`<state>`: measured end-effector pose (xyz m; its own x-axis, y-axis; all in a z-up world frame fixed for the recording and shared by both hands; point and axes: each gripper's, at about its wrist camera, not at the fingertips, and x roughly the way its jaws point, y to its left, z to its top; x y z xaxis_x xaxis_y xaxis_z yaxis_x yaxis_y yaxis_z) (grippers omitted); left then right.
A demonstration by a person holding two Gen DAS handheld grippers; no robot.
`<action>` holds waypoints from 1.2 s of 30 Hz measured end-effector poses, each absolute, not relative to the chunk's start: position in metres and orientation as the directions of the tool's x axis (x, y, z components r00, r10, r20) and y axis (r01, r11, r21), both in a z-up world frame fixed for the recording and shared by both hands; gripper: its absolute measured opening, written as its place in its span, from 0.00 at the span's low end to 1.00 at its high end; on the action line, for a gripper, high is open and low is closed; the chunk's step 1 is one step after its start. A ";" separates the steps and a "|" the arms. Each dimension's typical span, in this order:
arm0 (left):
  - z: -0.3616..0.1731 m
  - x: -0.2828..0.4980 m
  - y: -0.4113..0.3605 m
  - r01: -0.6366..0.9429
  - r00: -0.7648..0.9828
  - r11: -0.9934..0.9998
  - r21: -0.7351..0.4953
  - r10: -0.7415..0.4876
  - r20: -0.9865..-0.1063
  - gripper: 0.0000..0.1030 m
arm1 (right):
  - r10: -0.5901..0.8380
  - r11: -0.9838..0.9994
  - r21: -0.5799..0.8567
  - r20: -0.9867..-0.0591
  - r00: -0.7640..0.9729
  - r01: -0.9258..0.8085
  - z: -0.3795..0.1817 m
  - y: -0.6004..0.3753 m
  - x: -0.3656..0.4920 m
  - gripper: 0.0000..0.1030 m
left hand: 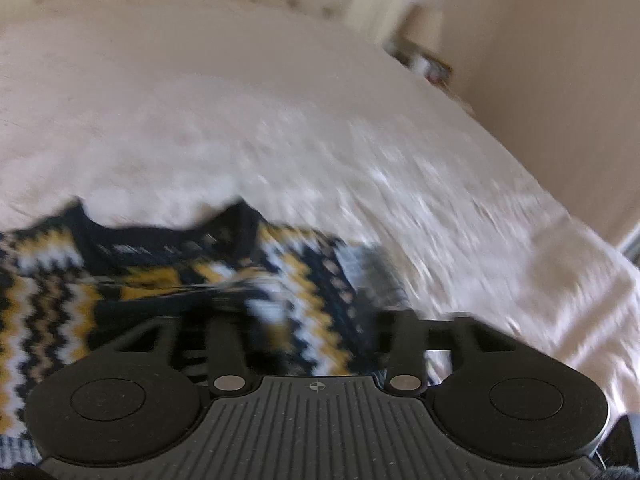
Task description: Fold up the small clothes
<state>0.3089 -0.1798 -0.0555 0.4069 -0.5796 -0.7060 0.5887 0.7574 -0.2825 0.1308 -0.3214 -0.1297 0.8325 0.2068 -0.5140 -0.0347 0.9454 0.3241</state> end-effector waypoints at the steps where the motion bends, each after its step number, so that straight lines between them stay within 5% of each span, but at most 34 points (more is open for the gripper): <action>1: -0.057 0.307 -0.183 0.603 0.400 0.750 -0.272 -0.579 -0.711 0.54 | 0.207 0.946 0.323 -0.517 0.831 -0.035 -0.130 -0.321 0.131 0.88; 9: -0.068 0.290 -0.195 0.697 0.348 0.675 -0.243 -0.614 -0.708 0.95 | 0.197 0.945 0.326 -0.536 0.821 -0.014 -0.133 -0.323 0.135 0.88; 19: -0.126 0.297 -0.203 0.666 0.218 0.674 -0.319 -0.585 -0.781 0.99 | 0.178 0.955 0.296 -0.582 0.793 0.003 -0.135 -0.324 0.133 0.88; 27: -0.134 0.287 -0.180 0.665 0.285 0.641 -0.383 -0.692 -0.664 0.99 | 0.028 0.983 0.158 -0.642 0.766 0.097 -0.125 -0.343 0.122 0.88; 36: -0.117 0.233 -0.239 0.885 0.404 0.443 0.147 -0.571 -0.715 0.99 | -0.086 0.957 0.153 -0.663 0.744 0.246 -0.117 -0.375 0.113 0.88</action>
<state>0.2325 -0.2390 -0.1170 0.4044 -0.5705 -0.7148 0.8845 0.4427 0.1471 0.1129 -0.3747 -0.1174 0.7438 -0.0858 -0.6629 0.2465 0.9570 0.1527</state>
